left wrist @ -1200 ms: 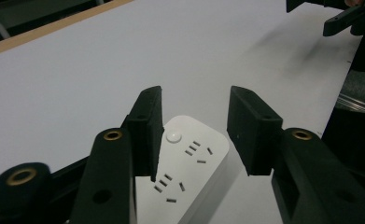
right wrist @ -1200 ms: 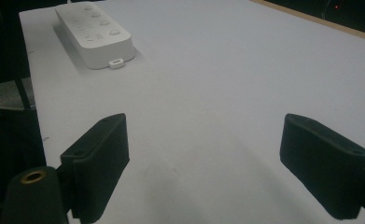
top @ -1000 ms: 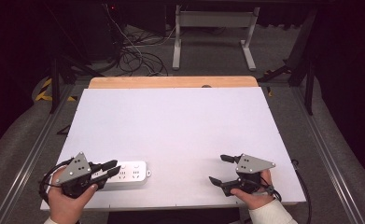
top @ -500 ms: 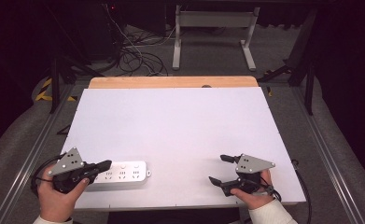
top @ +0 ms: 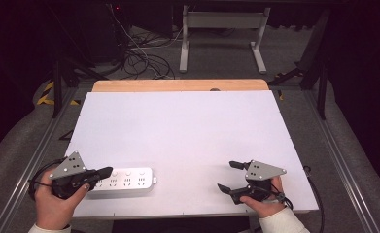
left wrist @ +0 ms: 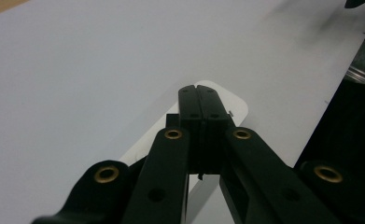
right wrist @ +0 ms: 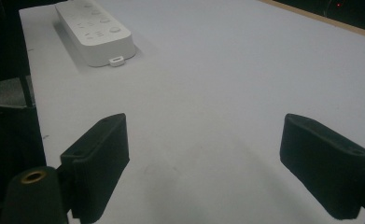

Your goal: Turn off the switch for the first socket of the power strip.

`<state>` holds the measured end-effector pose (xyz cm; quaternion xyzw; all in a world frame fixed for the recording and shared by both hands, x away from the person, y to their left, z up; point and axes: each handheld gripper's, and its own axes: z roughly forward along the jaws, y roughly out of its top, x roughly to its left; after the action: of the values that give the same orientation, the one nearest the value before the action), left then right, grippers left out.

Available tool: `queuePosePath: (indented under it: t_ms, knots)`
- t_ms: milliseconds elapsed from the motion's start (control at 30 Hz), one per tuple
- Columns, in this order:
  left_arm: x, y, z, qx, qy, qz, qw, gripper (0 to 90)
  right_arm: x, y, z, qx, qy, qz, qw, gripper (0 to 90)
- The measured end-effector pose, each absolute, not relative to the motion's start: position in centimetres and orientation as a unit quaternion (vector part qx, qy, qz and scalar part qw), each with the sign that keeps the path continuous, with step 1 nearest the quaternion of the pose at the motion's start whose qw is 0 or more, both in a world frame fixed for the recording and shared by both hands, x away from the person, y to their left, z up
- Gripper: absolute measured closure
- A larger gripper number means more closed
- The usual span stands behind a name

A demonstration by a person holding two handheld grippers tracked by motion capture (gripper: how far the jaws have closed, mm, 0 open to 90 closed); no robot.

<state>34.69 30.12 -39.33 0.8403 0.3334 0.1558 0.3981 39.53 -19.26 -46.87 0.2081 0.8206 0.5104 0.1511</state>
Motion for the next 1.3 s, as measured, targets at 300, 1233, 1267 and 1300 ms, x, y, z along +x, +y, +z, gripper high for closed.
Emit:
queuePosePath:
  t_ms: [300,1233,1267,1300]
  knots:
    - [35.5,31.2,-39.4,0.847,0.367,0.140,0.358,90.0,39.5,-19.2,-46.9,0.208,0.822,0.509,0.150,15.9]
    - [38.6,33.3,-41.9,0.850,0.442,0.102,0.267,90.0,39.6,-19.2,-47.0,0.208,0.826,0.503,0.149,15.8]
    - [38.8,33.3,-41.9,0.851,0.441,0.101,0.265,90.0,39.6,-19.2,-47.0,0.208,0.826,0.503,0.149,15.9]
    - [38.9,33.3,-42.0,0.851,0.444,0.101,0.262,90.0,39.6,-19.2,-47.1,0.208,0.825,0.504,0.148,15.8]
